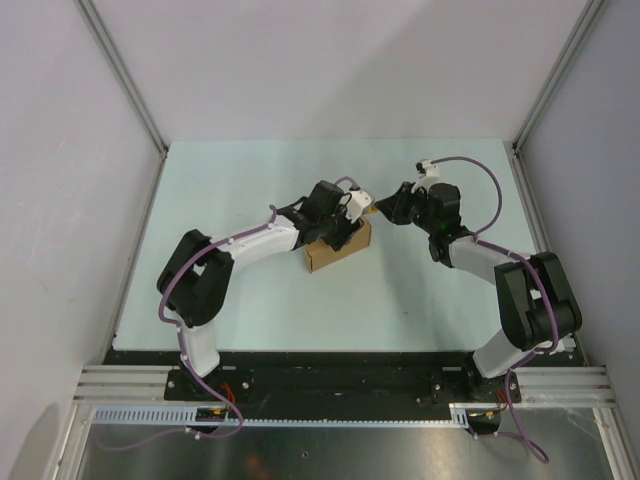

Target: Unpack the express box

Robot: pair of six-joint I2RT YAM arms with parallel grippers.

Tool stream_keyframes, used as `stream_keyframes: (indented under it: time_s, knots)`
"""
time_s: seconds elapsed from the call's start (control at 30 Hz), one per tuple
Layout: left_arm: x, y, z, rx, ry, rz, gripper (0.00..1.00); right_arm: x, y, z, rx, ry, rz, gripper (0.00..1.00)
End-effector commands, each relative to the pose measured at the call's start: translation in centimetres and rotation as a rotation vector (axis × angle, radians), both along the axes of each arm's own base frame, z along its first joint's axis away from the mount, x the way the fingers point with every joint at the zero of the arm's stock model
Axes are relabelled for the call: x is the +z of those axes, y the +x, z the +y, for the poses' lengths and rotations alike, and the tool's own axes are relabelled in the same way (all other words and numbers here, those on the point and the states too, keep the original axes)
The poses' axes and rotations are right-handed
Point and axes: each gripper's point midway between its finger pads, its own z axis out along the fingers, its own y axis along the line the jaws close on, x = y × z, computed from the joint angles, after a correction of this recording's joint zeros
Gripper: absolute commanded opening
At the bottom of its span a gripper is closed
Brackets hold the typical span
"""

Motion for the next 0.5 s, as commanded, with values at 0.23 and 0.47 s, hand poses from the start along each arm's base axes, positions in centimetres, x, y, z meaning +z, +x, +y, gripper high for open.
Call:
stream_keyframes:
  time_s: [0.23, 0.47]
  knots:
    - [-4.7, -1.0, 4.0, -0.015, 0.13, 0.128, 0.13, -1.0, -2.3, 0.2, 0.047, -0.143, 0.005, 0.0]
    - [-5.3, -0.7, 4.4, -0.004, 0.13, 0.143, 0.11, -0.6, -3.5, -0.6, 0.037, -0.192, 0.011, 0.0]
